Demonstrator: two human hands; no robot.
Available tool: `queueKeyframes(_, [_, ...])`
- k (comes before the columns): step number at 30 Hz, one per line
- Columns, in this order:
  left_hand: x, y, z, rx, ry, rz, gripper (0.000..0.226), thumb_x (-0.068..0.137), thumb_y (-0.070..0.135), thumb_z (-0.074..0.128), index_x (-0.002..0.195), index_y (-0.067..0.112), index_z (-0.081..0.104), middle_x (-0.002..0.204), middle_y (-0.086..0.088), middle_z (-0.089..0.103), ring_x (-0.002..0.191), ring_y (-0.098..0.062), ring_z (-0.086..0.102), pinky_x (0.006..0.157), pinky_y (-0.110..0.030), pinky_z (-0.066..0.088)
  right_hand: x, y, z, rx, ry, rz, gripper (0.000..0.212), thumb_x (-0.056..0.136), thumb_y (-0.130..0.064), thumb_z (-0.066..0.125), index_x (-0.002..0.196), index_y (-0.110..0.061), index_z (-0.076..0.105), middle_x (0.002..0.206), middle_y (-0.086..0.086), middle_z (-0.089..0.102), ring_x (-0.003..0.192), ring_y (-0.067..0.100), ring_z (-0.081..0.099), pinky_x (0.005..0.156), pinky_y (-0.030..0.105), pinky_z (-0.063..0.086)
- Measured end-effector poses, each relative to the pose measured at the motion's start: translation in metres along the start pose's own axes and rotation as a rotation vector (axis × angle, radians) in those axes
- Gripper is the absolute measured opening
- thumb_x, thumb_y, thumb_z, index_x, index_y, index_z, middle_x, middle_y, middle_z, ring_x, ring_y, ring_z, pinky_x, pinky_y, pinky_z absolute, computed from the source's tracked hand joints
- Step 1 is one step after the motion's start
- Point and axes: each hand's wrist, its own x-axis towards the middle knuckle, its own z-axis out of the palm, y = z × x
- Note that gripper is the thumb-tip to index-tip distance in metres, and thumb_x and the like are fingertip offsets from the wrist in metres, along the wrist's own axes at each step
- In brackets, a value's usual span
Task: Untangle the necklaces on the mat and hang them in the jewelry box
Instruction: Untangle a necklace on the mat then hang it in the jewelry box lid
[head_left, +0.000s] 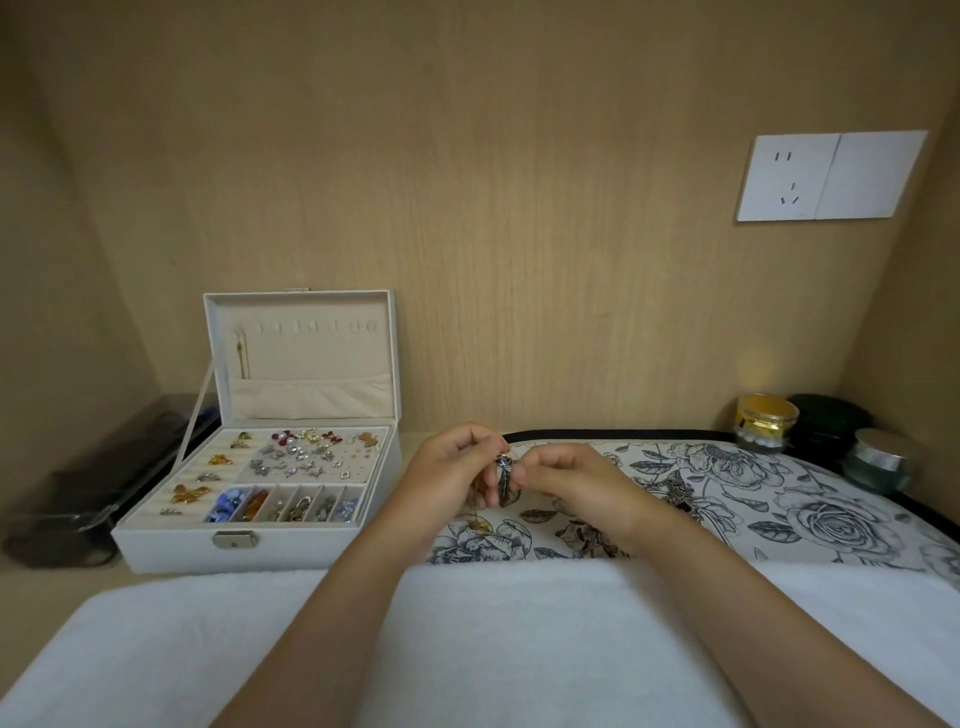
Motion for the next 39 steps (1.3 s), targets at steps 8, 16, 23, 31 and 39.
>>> queueKeyframes(8, [0.008,0.027,-0.023,0.104,0.035,0.038,0.019,0.100,0.016,0.053,0.086,0.013,0.066,0.054,0.004,0.048,0.048,-0.013,0.042,0.045,-0.020,0.032,0.009,-0.027,-0.003,0.394,-0.083,-0.008,0.025,0.100,-0.021,0.052,0.079,-0.009,0.058,0.058,0.006,0.049,0.055,0.023,0.053,0.072,0.042,0.054])
queueKeyframes(16, [0.014,0.049,-0.077,0.131,-0.079,-0.025,0.024,0.101,0.013,0.048,0.081,0.010,0.061,0.053,-0.001,0.047,0.049,-0.019,0.045,0.049,-0.028,0.033,0.037,-0.077,0.017,0.379,-0.097,-0.078,0.021,0.103,-0.016,0.048,0.093,-0.006,0.063,0.053,0.000,0.031,0.051,0.019,0.045,0.076,0.043,0.059])
queueKeyframes(23, [0.006,0.080,-0.128,0.021,-0.108,-0.038,0.021,0.100,0.009,0.045,0.082,0.007,0.055,0.067,-0.008,0.050,0.056,-0.021,0.048,0.049,-0.027,0.040,0.075,-0.123,0.046,0.075,-0.054,-0.118,0.021,0.103,-0.021,0.052,0.092,-0.014,0.068,0.059,-0.003,0.042,0.041,0.009,0.027,0.039,0.019,0.020])
queueKeyframes(31, [0.017,0.103,-0.187,0.269,0.033,-0.052,0.025,0.098,0.037,0.057,0.104,0.016,0.068,0.051,0.007,0.035,0.055,-0.019,0.057,0.053,-0.028,0.048,0.134,-0.167,0.100,-0.247,0.000,-0.277,0.024,0.100,-0.019,0.055,0.088,-0.007,0.073,0.057,-0.009,0.046,0.044,0.002,0.035,0.045,0.018,0.031])
queueKeyframes(39, [0.034,0.101,-0.249,0.127,0.186,-0.026,0.025,0.101,0.011,0.048,0.079,0.010,0.059,0.072,-0.005,0.058,0.062,-0.014,0.059,0.056,-0.022,0.048,0.203,-0.178,0.144,-0.407,0.118,-0.332,0.012,0.092,-0.021,0.070,0.087,-0.012,0.075,0.068,-0.004,0.066,0.047,-0.005,0.051,0.053,0.011,0.038])
